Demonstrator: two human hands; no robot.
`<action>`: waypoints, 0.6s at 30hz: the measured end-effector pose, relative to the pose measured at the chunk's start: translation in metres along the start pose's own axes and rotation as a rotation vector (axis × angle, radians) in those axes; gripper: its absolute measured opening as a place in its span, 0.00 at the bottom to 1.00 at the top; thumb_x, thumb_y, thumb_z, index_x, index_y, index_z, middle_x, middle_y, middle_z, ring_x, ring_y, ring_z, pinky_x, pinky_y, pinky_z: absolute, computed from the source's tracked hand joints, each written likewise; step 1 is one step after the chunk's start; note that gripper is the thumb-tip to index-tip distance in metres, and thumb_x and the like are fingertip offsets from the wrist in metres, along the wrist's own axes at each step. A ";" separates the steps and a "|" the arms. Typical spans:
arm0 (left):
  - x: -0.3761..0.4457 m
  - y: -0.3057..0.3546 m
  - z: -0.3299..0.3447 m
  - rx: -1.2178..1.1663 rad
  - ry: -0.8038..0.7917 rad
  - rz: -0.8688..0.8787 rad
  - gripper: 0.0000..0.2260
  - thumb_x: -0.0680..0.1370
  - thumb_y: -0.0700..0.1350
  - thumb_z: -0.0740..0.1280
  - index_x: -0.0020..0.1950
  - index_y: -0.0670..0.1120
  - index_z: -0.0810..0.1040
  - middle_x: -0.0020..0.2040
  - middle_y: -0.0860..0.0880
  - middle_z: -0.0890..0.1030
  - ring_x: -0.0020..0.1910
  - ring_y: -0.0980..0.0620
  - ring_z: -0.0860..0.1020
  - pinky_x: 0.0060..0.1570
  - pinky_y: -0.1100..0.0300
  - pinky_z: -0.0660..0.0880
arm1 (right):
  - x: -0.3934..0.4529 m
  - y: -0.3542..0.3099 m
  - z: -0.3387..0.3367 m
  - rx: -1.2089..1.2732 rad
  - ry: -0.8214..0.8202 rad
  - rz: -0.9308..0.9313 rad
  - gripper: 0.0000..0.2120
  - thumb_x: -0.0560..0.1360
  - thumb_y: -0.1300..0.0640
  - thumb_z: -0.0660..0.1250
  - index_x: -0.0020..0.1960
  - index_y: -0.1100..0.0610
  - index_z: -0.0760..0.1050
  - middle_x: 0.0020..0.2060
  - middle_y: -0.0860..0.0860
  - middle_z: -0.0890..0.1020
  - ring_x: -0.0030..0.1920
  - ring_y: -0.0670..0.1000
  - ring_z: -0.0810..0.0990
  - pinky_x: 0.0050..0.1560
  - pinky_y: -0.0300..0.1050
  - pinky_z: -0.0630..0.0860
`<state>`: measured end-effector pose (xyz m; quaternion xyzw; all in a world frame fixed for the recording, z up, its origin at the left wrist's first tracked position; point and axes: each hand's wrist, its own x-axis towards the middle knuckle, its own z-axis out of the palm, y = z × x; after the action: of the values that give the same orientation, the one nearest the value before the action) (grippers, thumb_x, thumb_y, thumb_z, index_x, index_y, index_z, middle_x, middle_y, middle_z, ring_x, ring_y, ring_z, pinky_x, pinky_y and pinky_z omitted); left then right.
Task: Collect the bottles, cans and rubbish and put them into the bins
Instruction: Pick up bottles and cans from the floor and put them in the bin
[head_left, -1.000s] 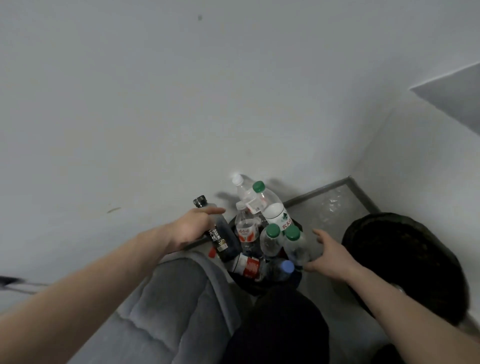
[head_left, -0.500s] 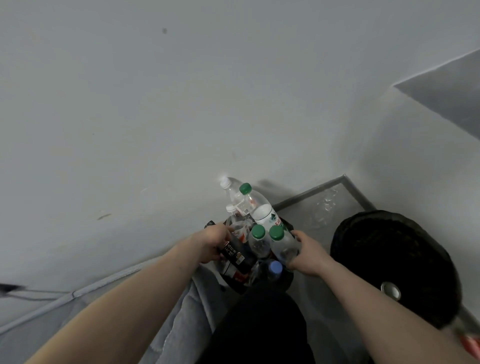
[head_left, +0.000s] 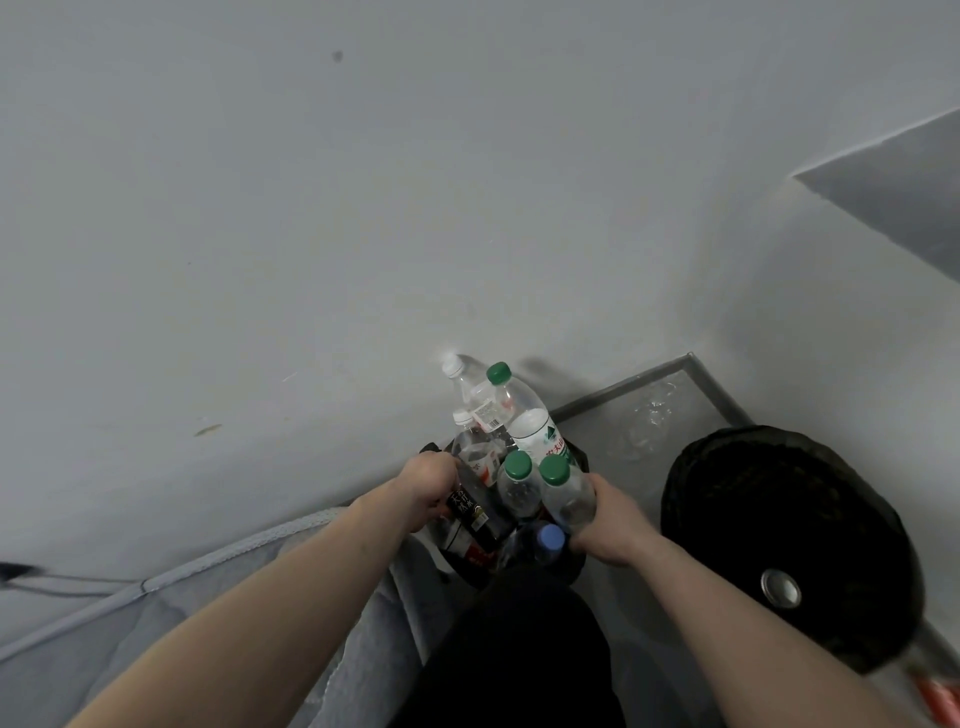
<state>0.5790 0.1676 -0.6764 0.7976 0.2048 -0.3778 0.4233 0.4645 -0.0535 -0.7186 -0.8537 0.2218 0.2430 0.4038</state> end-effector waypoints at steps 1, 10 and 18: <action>-0.002 0.001 -0.001 0.003 0.018 0.029 0.09 0.78 0.36 0.60 0.53 0.42 0.78 0.43 0.45 0.78 0.36 0.47 0.76 0.38 0.56 0.77 | 0.000 0.001 0.000 0.008 0.003 -0.002 0.39 0.59 0.57 0.78 0.68 0.49 0.71 0.60 0.51 0.81 0.59 0.54 0.80 0.53 0.41 0.73; -0.039 0.010 -0.017 0.287 0.258 0.269 0.19 0.67 0.42 0.58 0.56 0.51 0.76 0.61 0.47 0.66 0.55 0.38 0.78 0.54 0.44 0.81 | -0.022 0.001 -0.021 0.074 0.044 -0.102 0.45 0.63 0.59 0.80 0.76 0.53 0.65 0.68 0.54 0.76 0.67 0.54 0.75 0.59 0.38 0.69; -0.072 0.046 -0.018 0.337 0.320 0.535 0.21 0.69 0.34 0.60 0.57 0.52 0.78 0.62 0.51 0.66 0.69 0.45 0.68 0.69 0.49 0.69 | 0.001 -0.003 -0.026 0.086 -0.015 -0.133 0.49 0.63 0.57 0.78 0.80 0.51 0.59 0.76 0.50 0.64 0.72 0.51 0.69 0.67 0.39 0.68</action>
<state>0.5712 0.1562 -0.5900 0.9307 -0.0127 -0.1521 0.3323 0.4728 -0.0724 -0.7028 -0.8467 0.1716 0.2120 0.4569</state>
